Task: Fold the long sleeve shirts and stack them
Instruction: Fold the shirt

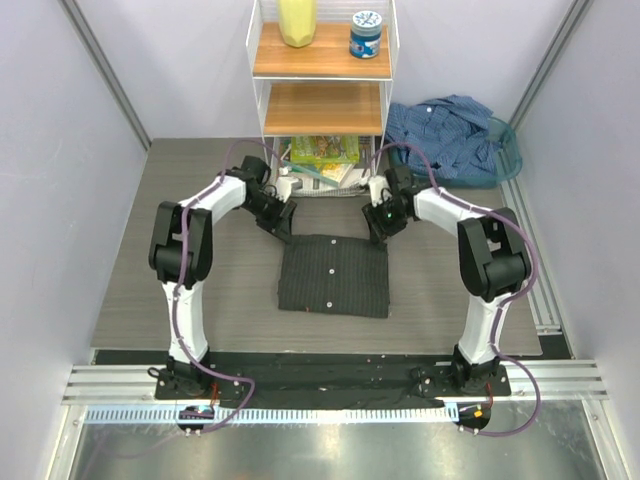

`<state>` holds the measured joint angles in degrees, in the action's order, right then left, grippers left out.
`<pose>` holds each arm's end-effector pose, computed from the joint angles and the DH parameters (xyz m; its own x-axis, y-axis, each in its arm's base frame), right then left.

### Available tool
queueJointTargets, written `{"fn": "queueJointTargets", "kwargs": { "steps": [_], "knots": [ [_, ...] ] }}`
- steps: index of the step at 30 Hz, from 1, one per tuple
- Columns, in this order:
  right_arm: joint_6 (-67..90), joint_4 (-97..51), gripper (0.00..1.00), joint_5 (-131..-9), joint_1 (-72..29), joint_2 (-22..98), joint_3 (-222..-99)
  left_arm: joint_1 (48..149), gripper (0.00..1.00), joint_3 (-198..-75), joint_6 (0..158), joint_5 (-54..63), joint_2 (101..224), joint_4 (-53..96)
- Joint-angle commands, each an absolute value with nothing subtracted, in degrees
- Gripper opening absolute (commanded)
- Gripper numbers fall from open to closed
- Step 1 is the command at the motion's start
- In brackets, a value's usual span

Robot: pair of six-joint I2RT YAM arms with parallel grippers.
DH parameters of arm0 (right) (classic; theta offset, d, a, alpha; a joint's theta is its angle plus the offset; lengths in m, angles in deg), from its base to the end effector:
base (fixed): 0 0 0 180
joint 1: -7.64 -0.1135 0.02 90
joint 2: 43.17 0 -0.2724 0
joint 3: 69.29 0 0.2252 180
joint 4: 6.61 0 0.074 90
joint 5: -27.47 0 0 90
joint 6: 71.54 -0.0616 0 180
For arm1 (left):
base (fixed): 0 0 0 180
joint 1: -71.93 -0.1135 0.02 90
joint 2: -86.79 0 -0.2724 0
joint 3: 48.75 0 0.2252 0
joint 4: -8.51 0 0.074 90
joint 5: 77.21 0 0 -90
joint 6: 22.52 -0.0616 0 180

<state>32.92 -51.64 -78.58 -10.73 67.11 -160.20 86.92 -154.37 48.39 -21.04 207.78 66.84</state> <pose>0.3595 0.1373 0.1742 -0.7248 -0.4936 -0.4807 -0.6168 0.7757 0.1335 0.3896 -0.1398 0.1672 -0.7565 0.4838 -0.4400 0.6489 0.6389 -0.4132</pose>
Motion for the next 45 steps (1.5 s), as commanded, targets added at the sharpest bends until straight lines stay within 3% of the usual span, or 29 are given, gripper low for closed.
{"fn": "queueJointTargets", "kwargs": {
  "steps": [1,3,6,9,11,12,14,17,18,20,24,32,38,40,45],
  "knots": [
    [28.8,-54.0,0.71,-80.4,-10.0,55.1,-166.4,84.1,0.81,-150.1,52.8,-21.0,190.8,62.0],
    [28.0,-54.6,0.89,-82.6,-9.7,48.5,-166.0,84.0,1.0,-146.0,53.3,-22.4,180.1,60.6],
    [26.0,-57.3,1.0,-87.7,-9.2,41.6,-163.7,84.4,1.0,-140.4,56.5,-23.9,167.2,55.1],
    [18.7,-57.9,1.0,-98.2,-7.7,38.0,-158.3,84.4,1.0,-136.0,67.1,-26.7,160.8,51.5],
    [5.9,-53.0,1.0,-108.4,-7.5,36.9,-154.1,84.5,1.0,-136.0,68.8,-33.9,160.3,54.5],
    [0.7,-44.9,1.0,-111.5,-7.6,35.2,-148.1,85.6,1.0,-134.5,69.6,-40.0,160.3,55.0],
    [-14.1,-35.2,1.0,-115.9,-7.9,33.0,-138.5,92.1,1.0,-131.5,79.6,-36.5,159.2,52.7],
    [-27.3,-22.4,1.0,-116.1,-8.3,30.2,-127.3,100.2,1.0,-117.1,94.8,-34.4,154.0,36.4],
    [-31.7,-12.1,1.0,-116.1,-9.1,28.7,-123.7,102.0,1.0,-111.5,97.7,-33.0,152.9,33.0],
    [-39.2,-4.6,1.0,-115.4,-11.6,27.8,-116.9,106.1,1.0,-107.5,105.2,-33.1,153.9,22.5],
    [-36.9,-3.8,1.0,-114.6,-17.9,30.1,-117.2,108.6,1.0,-102.3,114.3,-31.6,158.7,8.6],
    [-34.1,-1.5,1.0,-118.2,-21.4,44.5,-118.1,105.5,1.0,-100.4,113.4,-31.2,171.6,9.6],
    [-19.8,-13.3,1.0,-119.4,-16.5,52.2,-118.0,98.2,1.0,-97.2,112.6,-33.0,181.3,8.1],
    [-11.6,-23.9,1.0,-119.2,-13.6,55.3,-119.6,95.8,1.0,-96.5,112.3,-34.8,184.3,8.6],
    [2.3,-44.1,1.0,-123.1,-12.0,50.5,-126.7,95.0,1.0,-97.4,104.6,-42.4,176.3,14.2]
  ]
}}
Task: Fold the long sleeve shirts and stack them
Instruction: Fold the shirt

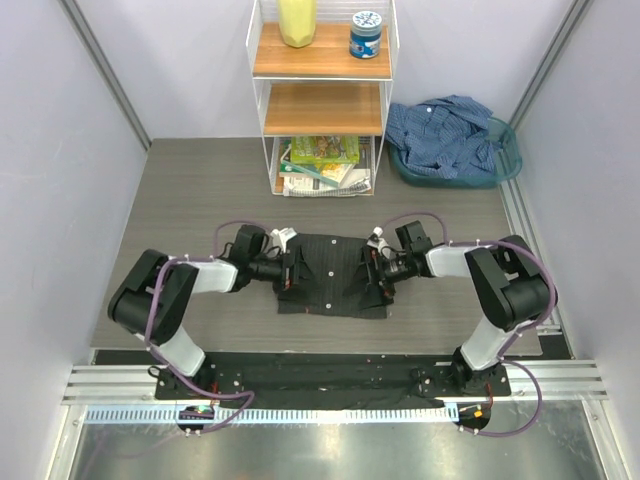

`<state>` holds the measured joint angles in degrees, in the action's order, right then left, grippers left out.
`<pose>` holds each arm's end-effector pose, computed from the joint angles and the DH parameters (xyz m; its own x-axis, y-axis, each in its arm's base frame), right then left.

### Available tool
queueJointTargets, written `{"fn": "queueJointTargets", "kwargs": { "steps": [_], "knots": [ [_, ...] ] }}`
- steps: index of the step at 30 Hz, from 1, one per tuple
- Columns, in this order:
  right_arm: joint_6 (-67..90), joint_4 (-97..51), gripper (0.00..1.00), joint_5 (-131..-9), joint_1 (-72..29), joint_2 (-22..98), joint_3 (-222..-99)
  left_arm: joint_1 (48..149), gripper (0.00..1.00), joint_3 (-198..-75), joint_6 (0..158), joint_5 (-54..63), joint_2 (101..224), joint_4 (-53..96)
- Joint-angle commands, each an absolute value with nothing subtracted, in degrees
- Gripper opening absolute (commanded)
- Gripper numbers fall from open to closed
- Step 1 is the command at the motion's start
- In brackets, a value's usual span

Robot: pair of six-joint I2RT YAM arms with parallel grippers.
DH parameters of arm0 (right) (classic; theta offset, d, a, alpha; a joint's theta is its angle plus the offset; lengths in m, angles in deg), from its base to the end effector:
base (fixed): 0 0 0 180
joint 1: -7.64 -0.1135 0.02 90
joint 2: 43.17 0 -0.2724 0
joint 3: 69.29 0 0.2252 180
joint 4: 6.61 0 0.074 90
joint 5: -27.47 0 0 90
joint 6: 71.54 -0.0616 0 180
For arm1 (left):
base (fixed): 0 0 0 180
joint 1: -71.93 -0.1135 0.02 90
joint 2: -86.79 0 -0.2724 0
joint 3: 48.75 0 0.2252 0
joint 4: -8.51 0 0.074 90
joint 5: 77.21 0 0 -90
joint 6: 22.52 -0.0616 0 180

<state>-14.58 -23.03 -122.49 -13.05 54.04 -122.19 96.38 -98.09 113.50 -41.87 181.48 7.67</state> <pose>0.2306 0.1441 0.1350 -0.9964 -0.0846 0.0019 -0.0353 0.4353 0.8996 0.2329 -0.1611 0.1479 -0.9965 -0.0042 -0.0837 0.0748 0.4072 -0.9103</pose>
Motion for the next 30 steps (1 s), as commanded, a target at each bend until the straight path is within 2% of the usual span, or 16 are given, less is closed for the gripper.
{"fn": "queueJointTargets", "kwargs": {
  "steps": [1,4,6,10,14,22,26,29,30],
  "knots": [
    [3.0,-45.5,1.0,-123.5,-11.8,45.7,-128.1,95.0,1.0,-100.0,101.4,-44.2,170.8,17.5],
    [1.3,-45.3,1.0,-123.4,-10.9,39.8,-134.8,95.0,1.0,-109.0,92.4,-44.5,166.1,28.4],
    [0.5,-43.7,1.0,-122.8,-10.1,40.8,-139.4,95.1,1.0,-112.4,92.4,-42.2,167.5,27.5],
    [1.8,-41.0,1.0,-121.3,-8.8,50.7,-145.4,95.0,1.0,-121.4,97.3,-39.7,180.0,22.7],
    [3.3,-40.1,1.0,-121.7,-7.9,59.6,-149.1,94.5,1.0,-125.4,100.6,-36.1,189.0,17.1],
    [11.5,-42.1,1.0,-119.1,-1.7,72.3,-155.0,86.7,0.97,-126.6,107.0,-32.8,203.1,16.4],
    [13.5,-42.6,1.0,-118.6,-1.2,71.9,-154.3,83.7,0.96,-127.1,105.8,-34.5,204.6,16.9],
    [10.9,-43.8,1.0,-121.1,-1.1,67.2,-153.9,83.4,0.96,-125.7,104.4,-38.7,199.0,16.1],
    [9.2,-43.2,1.0,-122.2,-1.4,62.3,-152.3,83.6,0.96,-123.4,104.8,-39.8,193.5,15.4]
  ]
}}
